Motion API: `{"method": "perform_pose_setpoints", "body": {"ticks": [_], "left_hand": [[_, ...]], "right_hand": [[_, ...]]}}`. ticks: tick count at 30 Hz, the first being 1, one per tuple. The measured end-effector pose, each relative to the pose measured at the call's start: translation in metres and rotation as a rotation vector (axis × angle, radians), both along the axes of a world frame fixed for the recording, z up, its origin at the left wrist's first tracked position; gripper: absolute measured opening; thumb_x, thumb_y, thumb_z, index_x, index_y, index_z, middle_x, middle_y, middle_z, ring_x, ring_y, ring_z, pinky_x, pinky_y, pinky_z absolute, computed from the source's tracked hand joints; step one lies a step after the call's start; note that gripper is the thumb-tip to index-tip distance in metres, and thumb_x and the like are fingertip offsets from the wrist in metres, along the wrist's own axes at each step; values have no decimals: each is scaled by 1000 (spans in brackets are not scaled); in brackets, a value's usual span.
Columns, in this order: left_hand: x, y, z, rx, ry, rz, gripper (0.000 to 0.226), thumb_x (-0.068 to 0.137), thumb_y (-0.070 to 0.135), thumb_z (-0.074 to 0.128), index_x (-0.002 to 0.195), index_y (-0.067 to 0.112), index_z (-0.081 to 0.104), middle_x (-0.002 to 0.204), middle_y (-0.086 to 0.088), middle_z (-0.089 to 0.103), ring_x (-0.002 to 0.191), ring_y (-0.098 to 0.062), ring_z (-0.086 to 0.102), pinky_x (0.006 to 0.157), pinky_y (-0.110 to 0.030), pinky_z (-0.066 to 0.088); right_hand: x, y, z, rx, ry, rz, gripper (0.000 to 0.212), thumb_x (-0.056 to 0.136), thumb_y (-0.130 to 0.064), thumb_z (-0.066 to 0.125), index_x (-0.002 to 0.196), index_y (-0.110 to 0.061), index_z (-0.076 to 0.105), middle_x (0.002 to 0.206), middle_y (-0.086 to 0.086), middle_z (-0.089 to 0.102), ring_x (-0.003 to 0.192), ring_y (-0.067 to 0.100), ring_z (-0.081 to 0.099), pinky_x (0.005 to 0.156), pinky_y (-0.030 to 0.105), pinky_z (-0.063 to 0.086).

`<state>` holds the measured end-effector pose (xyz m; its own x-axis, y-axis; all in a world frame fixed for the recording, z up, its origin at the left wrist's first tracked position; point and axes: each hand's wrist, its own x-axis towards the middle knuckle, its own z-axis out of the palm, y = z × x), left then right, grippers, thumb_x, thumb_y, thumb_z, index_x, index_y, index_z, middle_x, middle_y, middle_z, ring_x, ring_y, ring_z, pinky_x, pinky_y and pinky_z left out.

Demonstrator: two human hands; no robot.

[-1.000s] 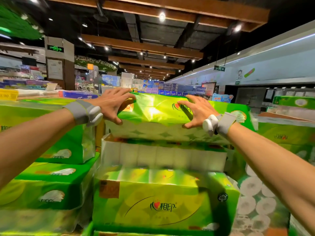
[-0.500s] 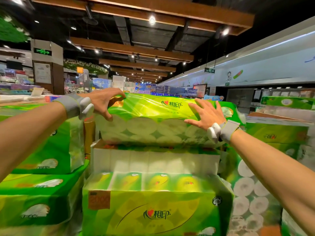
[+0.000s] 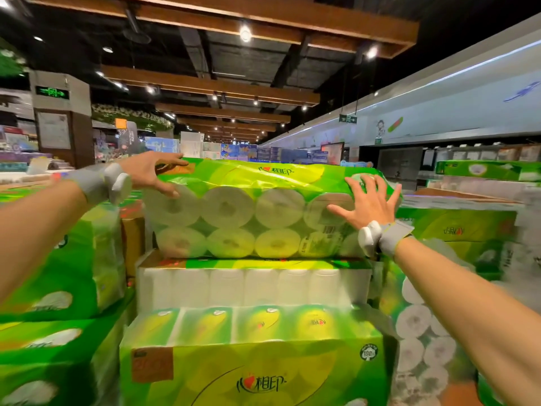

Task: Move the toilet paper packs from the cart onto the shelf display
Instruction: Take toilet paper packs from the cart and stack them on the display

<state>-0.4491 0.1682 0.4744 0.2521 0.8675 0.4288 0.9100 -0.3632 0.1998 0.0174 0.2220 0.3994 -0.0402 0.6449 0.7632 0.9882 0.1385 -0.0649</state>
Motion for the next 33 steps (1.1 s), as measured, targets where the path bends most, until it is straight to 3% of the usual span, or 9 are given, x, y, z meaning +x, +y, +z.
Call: {"method": "perform_pose_setpoints", "body": {"ticks": [3, 4, 7, 10, 13, 16, 19, 25, 33], "left_hand": [[-2, -7, -17, 146, 5, 130, 112, 46, 88, 57, 137, 24, 47, 149, -4, 39, 138, -27, 34, 115, -49, 20], [-4, -6, -25, 229, 10, 190, 115, 43, 93, 47, 136, 25, 48, 148, -3, 41, 139, -27, 32, 114, -54, 15], [-5, 2, -51, 454, -67, 334, 107, 48, 87, 41, 134, 25, 50, 147, -9, 41, 139, -33, 26, 112, -53, 12], [3, 7, -77, 566, -377, 372, 109, 54, 81, 53, 143, 22, 31, 151, -15, 27, 141, -36, 18, 114, -48, 12], [18, 13, -102, 496, -725, 390, 116, 65, 56, 77, 149, 13, 8, 156, -15, 13, 145, -32, 7, 117, -48, 8], [24, 22, -132, 245, -967, 319, 105, 69, 45, 77, 146, 7, 16, 150, -17, 31, 139, -31, 29, 112, -40, 27], [23, 27, -157, 61, -967, 221, 73, 81, 34, 70, 139, 8, 34, 137, -12, 49, 127, -27, 48, 106, -34, 37], [34, 30, -165, 70, -1025, 230, 76, 89, 35, 60, 146, 10, 17, 147, -10, 38, 135, -26, 37, 114, -36, 26], [35, 35, -165, 144, -1016, 291, 71, 89, 40, 59, 145, 13, 25, 145, -8, 41, 132, -28, 40, 106, -31, 28]], "right_hand": [[7, 5, -9, -4, 177, -5, 79, 71, -75, 51, 137, -36, 35, 154, 12, 15, 143, 38, 2, 108, 70, 1], [8, 6, -12, -4, 236, -6, 80, 70, -75, 53, 138, -36, 34, 156, 13, 9, 144, 40, -1, 107, 69, 2], [11, 7, -19, -8, 465, 34, 88, 69, -69, 62, 143, -37, 26, 158, 13, -4, 143, 42, -7, 110, 67, 8], [12, 11, -22, -55, 681, 170, 102, 70, -56, 71, 147, -36, 9, 156, 17, -13, 143, 45, -1, 114, 59, 17], [14, 19, -25, -87, 828, 315, 114, 70, -43, 77, 148, -33, -5, 158, 15, -6, 145, 39, 2, 115, 55, 16], [16, 23, -26, -90, 928, 358, 116, 73, -35, 77, 148, -24, -10, 158, 13, 8, 144, 35, 14, 114, 48, 16], [16, 30, -33, -143, 1085, 353, 109, 79, -31, 73, 148, -11, -9, 157, 15, 10, 143, 30, 20, 114, 35, 17], [21, 44, -53, -233, 1147, 302, 98, 80, -42, 68, 149, -10, 5, 151, 19, 25, 137, 33, 30, 112, 41, 25], [22, 49, -48, -175, 1099, 297, 95, 82, -48, 64, 149, -11, 9, 156, 11, 20, 143, 29, 20, 116, 45, 19]]}}
